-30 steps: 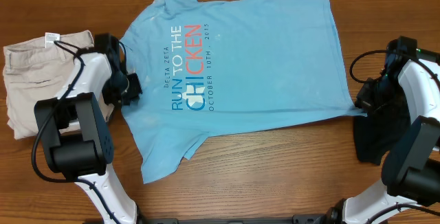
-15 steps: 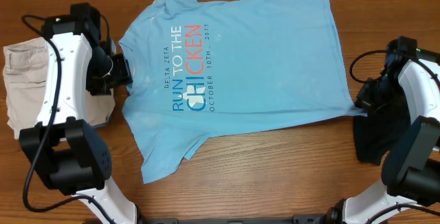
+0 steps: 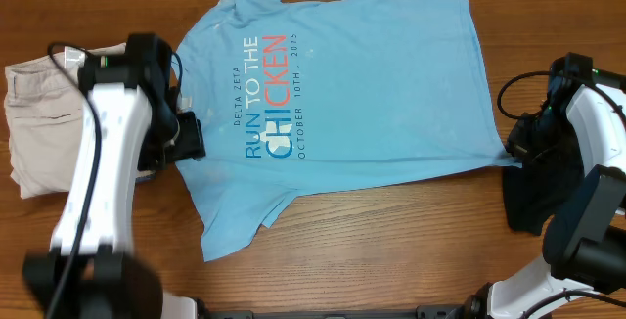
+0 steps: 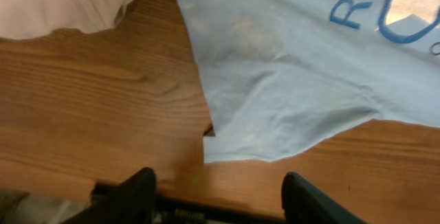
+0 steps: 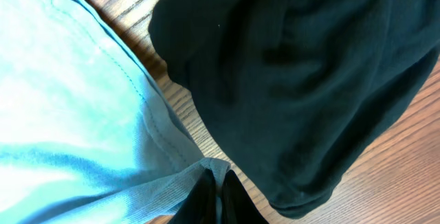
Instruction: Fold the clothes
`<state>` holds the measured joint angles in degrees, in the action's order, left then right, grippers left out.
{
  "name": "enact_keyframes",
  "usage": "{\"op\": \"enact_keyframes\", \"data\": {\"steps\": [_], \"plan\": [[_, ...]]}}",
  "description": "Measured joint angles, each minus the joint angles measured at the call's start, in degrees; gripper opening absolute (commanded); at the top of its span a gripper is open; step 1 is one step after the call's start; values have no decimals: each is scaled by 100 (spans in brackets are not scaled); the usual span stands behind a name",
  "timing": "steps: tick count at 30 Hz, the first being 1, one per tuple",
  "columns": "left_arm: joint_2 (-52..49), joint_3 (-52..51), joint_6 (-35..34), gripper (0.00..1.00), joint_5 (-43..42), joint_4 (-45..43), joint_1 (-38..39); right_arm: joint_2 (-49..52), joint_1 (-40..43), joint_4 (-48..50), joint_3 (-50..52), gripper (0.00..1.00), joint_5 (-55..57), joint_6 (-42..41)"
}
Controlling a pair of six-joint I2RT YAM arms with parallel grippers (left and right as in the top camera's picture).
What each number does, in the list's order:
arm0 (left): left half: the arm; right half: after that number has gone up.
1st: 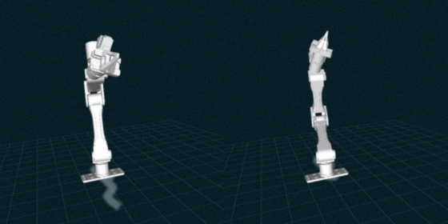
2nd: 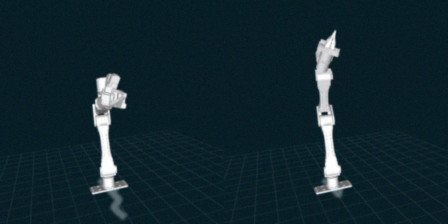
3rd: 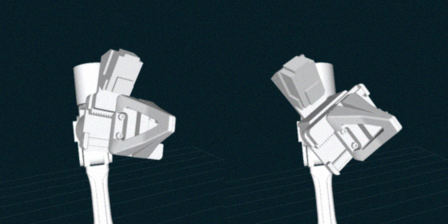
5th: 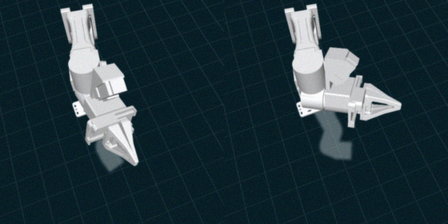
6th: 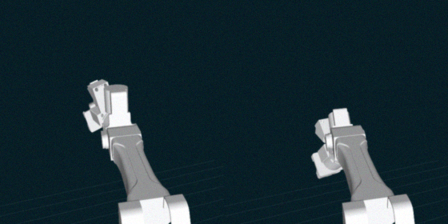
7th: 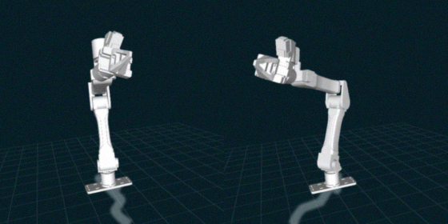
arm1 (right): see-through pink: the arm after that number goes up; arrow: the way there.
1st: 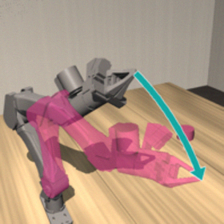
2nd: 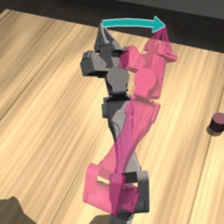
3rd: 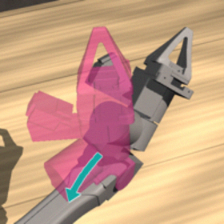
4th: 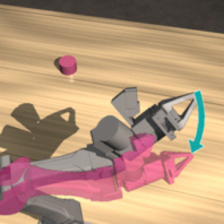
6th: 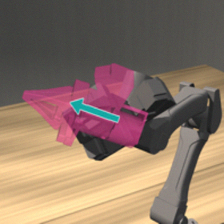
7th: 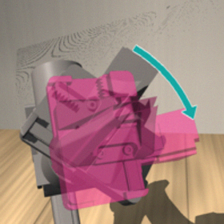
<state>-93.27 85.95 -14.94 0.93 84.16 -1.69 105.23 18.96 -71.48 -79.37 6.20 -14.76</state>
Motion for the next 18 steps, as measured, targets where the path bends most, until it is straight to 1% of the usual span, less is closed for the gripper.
{"op": "enact_keyframes", "data": {"steps": [2, 4, 6, 9, 12, 13, 16, 18], "plan": [[516, -560, -85, 75, 24, -341, 11, 0, 2, 7, 4, 6, -4, 2], [960, -1259, -153, 76, 42, -839, -20, 0, 2, 7, 7, 6, 0, 0], [1123, -1834, -173, 77, 46, -1298, -70, 0, 2, 7, 9, 6, -2, 0], [1036, -2691, -164, 77, 17, -2284, -186, 0, 2, 4, 11, 6, 0, -2], [774, -3324, -162, 76, -31, -3112, -258, 0, 0, -7, 11, 6, 0, 0], [715, -3405, -162, 75, -52, -3246, -258, 0, 2, -13, 13, 6, 0, 0], [321, -3672, -162, 74, -212, -4013, -258, 0, 2, -20, 13, 6, 0, -2], [33, -3687, -144, 71, -321, -4378, -258, 0, 2, -13, 13, 6, 0, 0]]}}
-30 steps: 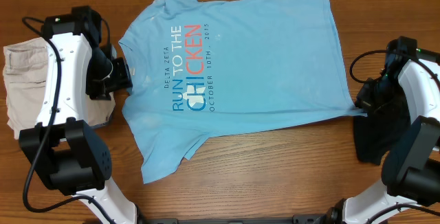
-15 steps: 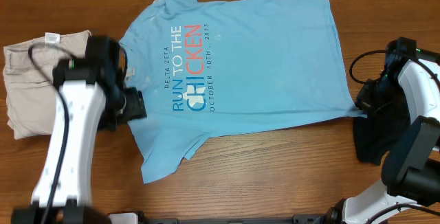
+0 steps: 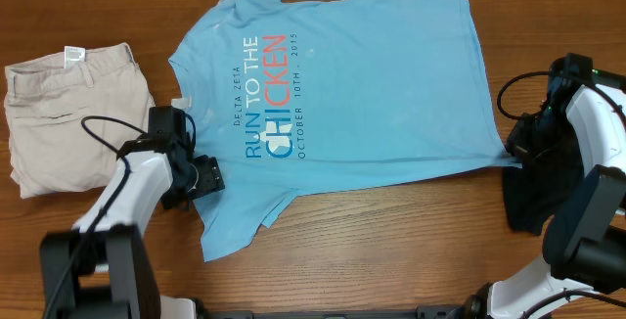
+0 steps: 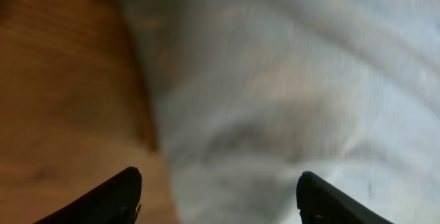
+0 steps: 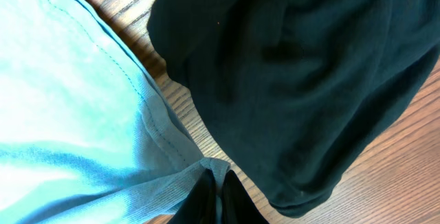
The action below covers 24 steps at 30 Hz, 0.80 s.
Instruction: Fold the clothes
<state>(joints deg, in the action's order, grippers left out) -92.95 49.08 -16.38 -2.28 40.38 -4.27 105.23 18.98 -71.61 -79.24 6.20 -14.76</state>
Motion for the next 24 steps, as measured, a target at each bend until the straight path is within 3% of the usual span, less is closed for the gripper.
{"op": "enact_keyframes", "data": {"steps": [8, 12, 16, 21, 24], "plan": [[-435, 221, 28, 53, -157, -24, -50, 0, 0, -37, 2, 6, -2, 2], [-496, 289, 44, 49, -157, 98, -74, 0, 0, -35, 2, 6, 0, 2], [-522, 317, 44, 51, -284, 415, -70, 0, -2, -39, 2, 7, -2, 2], [-544, 315, 39, 61, -461, 901, -70, 0, 0, -37, 2, 7, 0, 0], [-549, 310, 31, 61, -505, 973, -59, 0, 0, -37, 2, 7, -2, -2]]}}
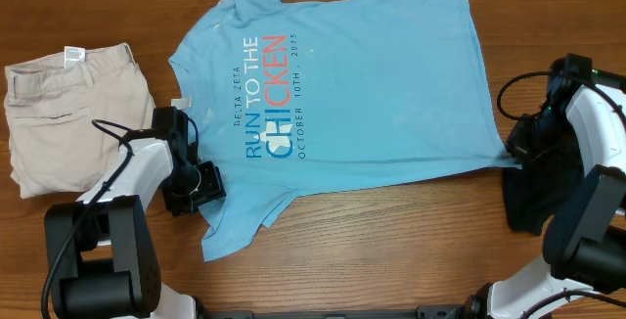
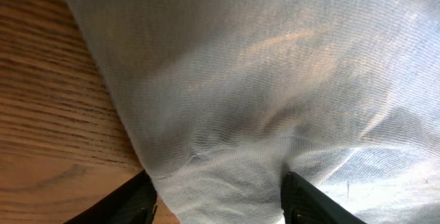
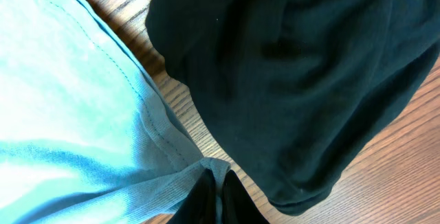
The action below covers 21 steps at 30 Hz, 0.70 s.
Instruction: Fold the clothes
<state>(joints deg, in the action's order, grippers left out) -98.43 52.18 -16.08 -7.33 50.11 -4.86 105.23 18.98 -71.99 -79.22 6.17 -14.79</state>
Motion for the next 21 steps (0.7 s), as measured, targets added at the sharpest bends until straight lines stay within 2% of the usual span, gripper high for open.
{"op": "enact_keyframes", "data": {"steps": [2, 3, 5, 9, 17, 21], "plan": [[0, 0, -2, 59, 0, -7, 0, 0, 0, 0, 0, 7, 0, 2], [0, 0, -7, 54, 2, -9, 0, 0, 0, 0, 0, 7, 0, 0], [0, -2, -22, 36, 26, -28, 0, 0, -2, 0, 0, 7, 0, 2], [2, -44, -52, 6, 160, -105, -13, 0, 0, 0, 0, 7, 2, 2], [42, -50, -50, 4, 72, -140, -11, 0, 0, -7, 0, 5, 0, 4], [254, -94, 13, 4, -39, 278, 0, 0, 0, -31, 0, 4, -44, 0]]}}
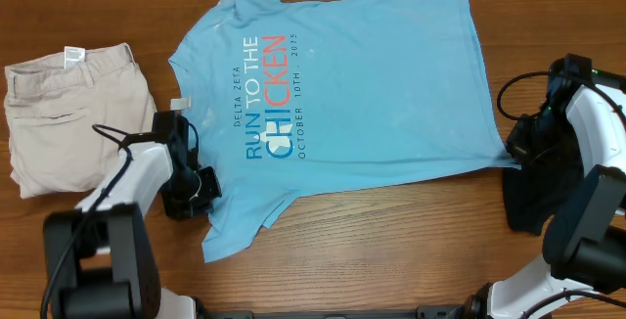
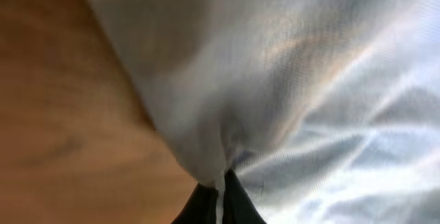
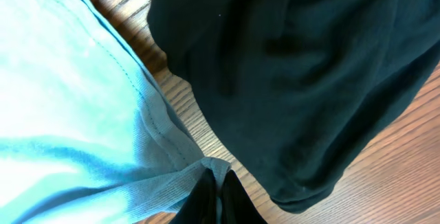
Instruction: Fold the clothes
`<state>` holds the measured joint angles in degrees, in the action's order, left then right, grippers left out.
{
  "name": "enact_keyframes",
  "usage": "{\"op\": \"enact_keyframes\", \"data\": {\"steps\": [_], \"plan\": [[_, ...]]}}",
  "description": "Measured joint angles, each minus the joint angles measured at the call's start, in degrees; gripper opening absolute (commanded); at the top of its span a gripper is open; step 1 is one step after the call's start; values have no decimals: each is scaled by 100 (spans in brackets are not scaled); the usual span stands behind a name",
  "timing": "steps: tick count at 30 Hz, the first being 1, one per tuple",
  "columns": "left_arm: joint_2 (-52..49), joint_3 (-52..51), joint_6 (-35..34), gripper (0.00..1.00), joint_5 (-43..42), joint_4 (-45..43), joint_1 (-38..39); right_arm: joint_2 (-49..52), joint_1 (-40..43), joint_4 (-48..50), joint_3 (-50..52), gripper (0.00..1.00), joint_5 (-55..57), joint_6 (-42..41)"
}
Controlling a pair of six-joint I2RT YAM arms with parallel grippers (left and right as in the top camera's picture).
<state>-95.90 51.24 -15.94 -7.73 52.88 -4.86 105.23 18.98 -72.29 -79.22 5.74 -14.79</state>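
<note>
A light blue T-shirt (image 1: 333,94) with "RUN TO THE CHICKEN" print lies spread flat on the wooden table. My left gripper (image 1: 201,190) is shut on the shirt's near-left edge by the sleeve; in the left wrist view its fingers (image 2: 218,200) pinch a fold of the cloth (image 2: 289,80). My right gripper (image 1: 515,153) is shut on the shirt's near-right hem corner, seen pinched (image 3: 218,183) in the right wrist view.
Folded beige trousers (image 1: 68,113) lie at the left of the table. A dark garment (image 1: 533,197) lies at the right, right beside the right gripper, and fills much of the right wrist view (image 3: 309,73). Bare wood (image 1: 391,241) runs along the front.
My left gripper was open astride the shirt's edge; now it is shut on that edge. The right gripper and the shirt have not moved.
The left arm stood raised beside the shirt's left sleeve, gripper open. It was then low at the shirt's near-left edge, then open around the cloth, and now grips it. The right gripper has held the hem corner throughout.
</note>
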Motion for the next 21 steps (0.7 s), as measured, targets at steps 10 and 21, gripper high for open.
{"op": "enact_keyframes", "data": {"steps": [10, 21], "plan": [[2520, 367, 151, 4, 2, 688, -131, -629, 0, -7, 11, 4, -111, 2], [3644, 367, 302, 4, -22, 1287, -1464, -1558, 284, -323, 11, 4, -195, -2]]}}
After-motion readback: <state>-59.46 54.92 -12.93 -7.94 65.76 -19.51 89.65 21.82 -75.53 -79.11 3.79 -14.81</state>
